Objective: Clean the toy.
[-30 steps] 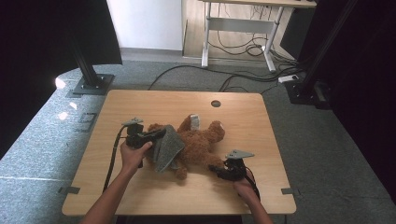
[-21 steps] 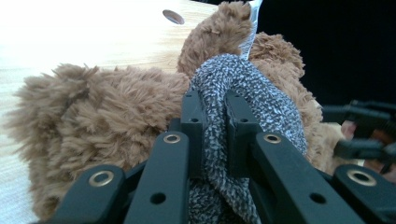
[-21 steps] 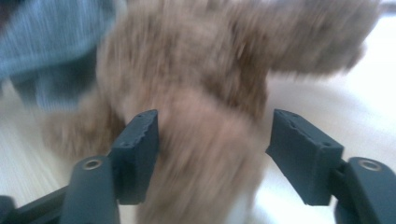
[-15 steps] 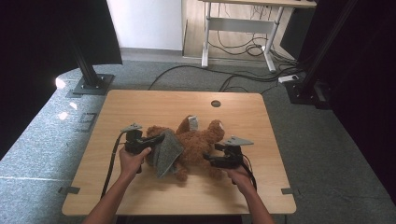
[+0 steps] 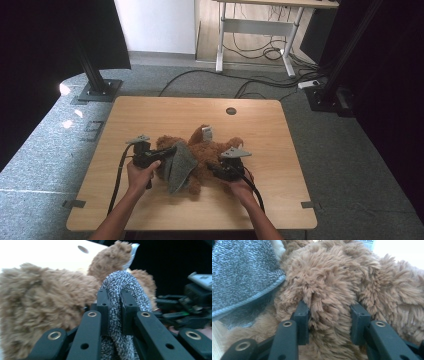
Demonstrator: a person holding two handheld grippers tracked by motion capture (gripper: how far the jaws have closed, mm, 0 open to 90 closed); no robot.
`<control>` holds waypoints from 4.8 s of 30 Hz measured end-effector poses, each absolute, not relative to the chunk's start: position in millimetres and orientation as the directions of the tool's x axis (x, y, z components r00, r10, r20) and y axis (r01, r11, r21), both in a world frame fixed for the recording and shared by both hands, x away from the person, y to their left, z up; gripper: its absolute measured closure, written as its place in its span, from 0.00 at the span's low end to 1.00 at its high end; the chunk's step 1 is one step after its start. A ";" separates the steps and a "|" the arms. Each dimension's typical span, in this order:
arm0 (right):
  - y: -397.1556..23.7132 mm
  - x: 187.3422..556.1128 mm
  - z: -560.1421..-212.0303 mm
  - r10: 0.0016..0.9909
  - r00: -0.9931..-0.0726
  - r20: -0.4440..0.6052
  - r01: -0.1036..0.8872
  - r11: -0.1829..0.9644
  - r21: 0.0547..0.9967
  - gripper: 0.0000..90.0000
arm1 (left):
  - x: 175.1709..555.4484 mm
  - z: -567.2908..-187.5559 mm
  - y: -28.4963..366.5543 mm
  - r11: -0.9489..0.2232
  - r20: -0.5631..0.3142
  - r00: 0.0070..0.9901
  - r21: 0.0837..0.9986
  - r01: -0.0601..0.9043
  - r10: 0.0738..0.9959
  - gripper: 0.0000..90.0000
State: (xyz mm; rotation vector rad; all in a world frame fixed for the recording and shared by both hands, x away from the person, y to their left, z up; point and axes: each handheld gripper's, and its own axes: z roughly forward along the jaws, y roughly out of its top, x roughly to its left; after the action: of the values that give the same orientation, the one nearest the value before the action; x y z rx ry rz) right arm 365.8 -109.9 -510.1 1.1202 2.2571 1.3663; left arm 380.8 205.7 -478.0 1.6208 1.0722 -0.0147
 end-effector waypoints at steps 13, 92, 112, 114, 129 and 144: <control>-116.2 356.5 -517.2 0.706 -0.695 0.139 0.413 0.233 0.881 0.72 | 394.0 -458.0 115.7 -0.095 -0.442 0.684 0.798 0.596 0.580 0.89; -127.7 347.4 -525.1 0.669 -0.725 0.163 0.391 0.205 0.897 0.74 | 406.1 -454.6 126.7 -0.181 -0.295 0.643 0.803 0.568 0.707 0.89; -126.0 345.0 -525.9 0.663 -0.731 0.162 0.388 0.208 0.898 0.75 | 411.6 -462.1 207.8 0.023 -0.408 0.477 0.778 0.628 0.778 0.88; -126.3 345.3 -526.1 0.663 -0.730 0.163 0.388 0.206 0.898 0.75 | 411.3 -462.1 219.3 0.040 -0.405 0.456 0.781 0.623 0.792 0.88; -127.2 345.8 -527.5 0.661 -0.727 0.184 0.397 0.186 0.899 0.75 | 400.0 -478.9 275.5 0.148 -0.494 0.412 0.758 0.635 0.766 0.89; -128.7 348.3 -528.5 0.658 -0.725 0.204 0.409 0.172 0.896 0.75 | 400.3 -450.6 180.0 0.059 -0.509 0.623 0.800 0.597 0.594 0.90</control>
State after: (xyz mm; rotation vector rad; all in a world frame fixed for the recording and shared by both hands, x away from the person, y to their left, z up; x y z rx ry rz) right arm 348.3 -128.7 -528.5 1.0319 2.2166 1.5775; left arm 400.3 180.0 -450.6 1.6006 1.0131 -0.0038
